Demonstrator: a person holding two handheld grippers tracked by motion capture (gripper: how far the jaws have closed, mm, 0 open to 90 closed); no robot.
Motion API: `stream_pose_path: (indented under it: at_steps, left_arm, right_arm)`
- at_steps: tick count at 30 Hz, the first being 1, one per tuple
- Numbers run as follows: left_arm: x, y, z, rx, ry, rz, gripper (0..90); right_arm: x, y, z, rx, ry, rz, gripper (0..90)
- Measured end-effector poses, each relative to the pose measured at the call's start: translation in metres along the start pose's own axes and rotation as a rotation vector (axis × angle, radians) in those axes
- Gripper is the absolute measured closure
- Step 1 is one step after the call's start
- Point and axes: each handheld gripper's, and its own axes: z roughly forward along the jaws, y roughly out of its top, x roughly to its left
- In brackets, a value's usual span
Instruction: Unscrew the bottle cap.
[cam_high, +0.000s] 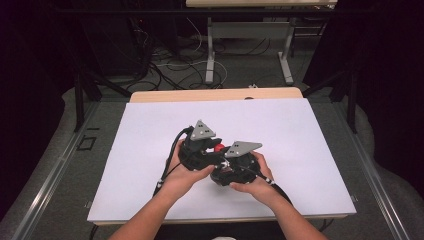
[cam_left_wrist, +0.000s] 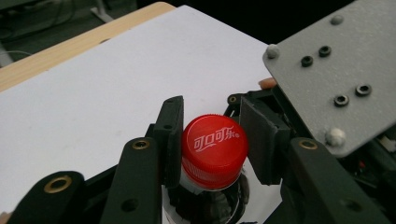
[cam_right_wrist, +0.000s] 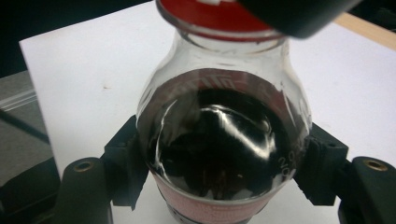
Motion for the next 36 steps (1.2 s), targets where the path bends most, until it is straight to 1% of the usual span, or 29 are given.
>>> stream_pose_path:
  at_steps: [2, 4, 5, 6, 7, 8, 9, 10, 11, 12, 13, 14, 17, 18, 19, 20, 21, 22, 24, 25, 27, 29, 30, 31, 32, 33, 34, 35, 36]
  left_arm:
    - [0.0, 0.001, 0.0, 0.011, 0.005, 0.001, 61.2]
    - [0.001, 0.002, 0.0, 0.029, -0.015, 0.012, 61.1]
    - [0.002, 0.002, 0.0, 0.035, -0.025, 0.009, 60.8]
    - [0.004, 0.003, 0.0, 0.039, -0.046, 0.004, 60.4]
    - [0.006, 0.003, -0.001, 0.043, -0.066, 0.007, 57.9]
    - [0.008, 0.004, -0.002, 0.052, -0.087, 0.008, 55.0]
    - [0.01, 0.004, -0.003, 0.045, -0.108, 0.01, 53.3]
    - [0.012, 0.004, -0.005, 0.058, -0.126, 0.028, 51.3]
    - [0.014, 0.005, -0.006, 0.066, -0.139, 0.029, 49.4]
    - [0.017, 0.005, -0.007, 0.071, -0.152, 0.045, 48.5]
    - [0.02, 0.005, -0.009, 0.074, -0.183, 0.057, 47.9]
    - [0.022, 0.004, -0.009, 0.068, -0.211, 0.059, 46.9]
    - [0.029, 0.003, -0.01, 0.083, -0.298, 0.084, 47.0]
    - [0.032, 0.003, -0.011, 0.094, -0.326, 0.105, 48.1]
    - [0.033, 0.003, -0.011, 0.096, -0.348, 0.108, 48.4]
    - [0.034, 0.003, -0.011, 0.094, -0.363, 0.108, 49.7]
    - [0.035, 0.003, -0.011, 0.095, -0.375, 0.11, 51.2]
    - [0.035, 0.004, -0.012, 0.103, -0.379, 0.118, 52.6]
    - [0.036, 0.004, -0.012, 0.111, -0.367, 0.137, 57.4]
    - [0.036, 0.004, -0.012, 0.111, -0.371, 0.132, 59.7]
    - [0.036, 0.004, -0.012, 0.107, -0.364, 0.138, 60.2]
    - [0.033, 0.003, -0.012, 0.096, -0.345, 0.138, 60.6]
    - [0.032, 0.003, -0.013, 0.092, -0.331, 0.138, 60.7]
    - [0.032, 0.003, -0.013, 0.088, -0.319, 0.134, 60.8]
    - [0.031, 0.003, -0.012, 0.081, -0.302, 0.128, 60.9]
    - [0.027, 0.001, -0.012, 0.071, -0.278, 0.104, 61.1]
    - [0.026, 0.002, -0.012, 0.077, -0.262, 0.098, 61.2]
    - [0.023, 0.002, -0.012, 0.074, -0.228, 0.093, 61.2]
    - [0.02, 0.001, -0.011, 0.074, -0.206, 0.088, 61.3]
  right_arm:
    - [-0.001, 0.0, 0.0, -0.002, 0.009, 0.005, 30.2]
    - [-0.002, 0.0, -0.001, 0.005, 0.018, 0.002, 30.2]
    - [-0.002, 0.0, -0.001, 0.001, 0.015, -0.007, 30.2]
    - [-0.002, -0.001, -0.001, 0.002, 0.019, -0.008, 30.1]
    - [-0.002, -0.001, -0.001, 0.013, 0.04, -0.013, 30.1]
    - [-0.003, -0.001, -0.001, 0.008, 0.044, -0.01, 30.1]
    - [-0.003, 0.0, -0.002, 0.017, 0.06, -0.009, 30.1]
    - [-0.003, -0.001, -0.001, 0.0, 0.067, -0.005, 30.1]
    - [-0.004, 0.0, -0.002, 0.005, 0.08, -0.005, 30.1]
    - [-0.004, 0.0, -0.002, 0.005, 0.087, -0.006, 30.1]
    - [-0.003, 0.0, -0.003, 0.009, 0.091, -0.002, 30.0]
    - [-0.003, 0.0, -0.003, 0.012, 0.109, -0.005, 30.0]
    - [-0.002, 0.0, -0.004, 0.019, 0.135, -0.012, 30.0]
    - [-0.002, 0.0, -0.003, 0.011, 0.138, -0.018, 30.0]
    - [-0.001, 0.0, -0.003, 0.012, 0.15, -0.021, 30.0]
    - [-0.001, 0.001, -0.004, 0.027, 0.169, -0.03, 30.0]
    - [0.0, 0.001, -0.003, 0.015, 0.169, -0.035, 30.0]
    - [0.001, 0.0, -0.003, 0.014, 0.171, -0.039, 30.0]
    - [0.002, 0.001, -0.003, 0.011, 0.178, -0.036, 30.0]
    - [0.002, 0.001, -0.003, 0.021, 0.184, -0.04, 30.0]
    - [0.003, 0.001, -0.003, 0.018, 0.184, -0.043, 30.0]
    - [0.003, 0.0, -0.003, 0.011, 0.17, -0.038, 30.1]
    - [0.002, 0.001, -0.003, 0.019, 0.173, -0.037, 30.1]
    - [0.003, 0.0, -0.003, 0.007, 0.161, -0.033, 30.1]
    - [0.002, 0.0, -0.003, 0.008, 0.153, -0.03, 30.1]
    - [0.002, 0.0, -0.003, 0.01, 0.149, -0.026, 30.1]
    - [0.002, 0.0, -0.003, 0.01, 0.137, -0.02, 30.1]
    - [0.002, 0.0, -0.003, 0.01, 0.123, -0.016, 30.1]
    - [0.001, 0.0, -0.003, 0.014, 0.11, -0.018, 30.1]
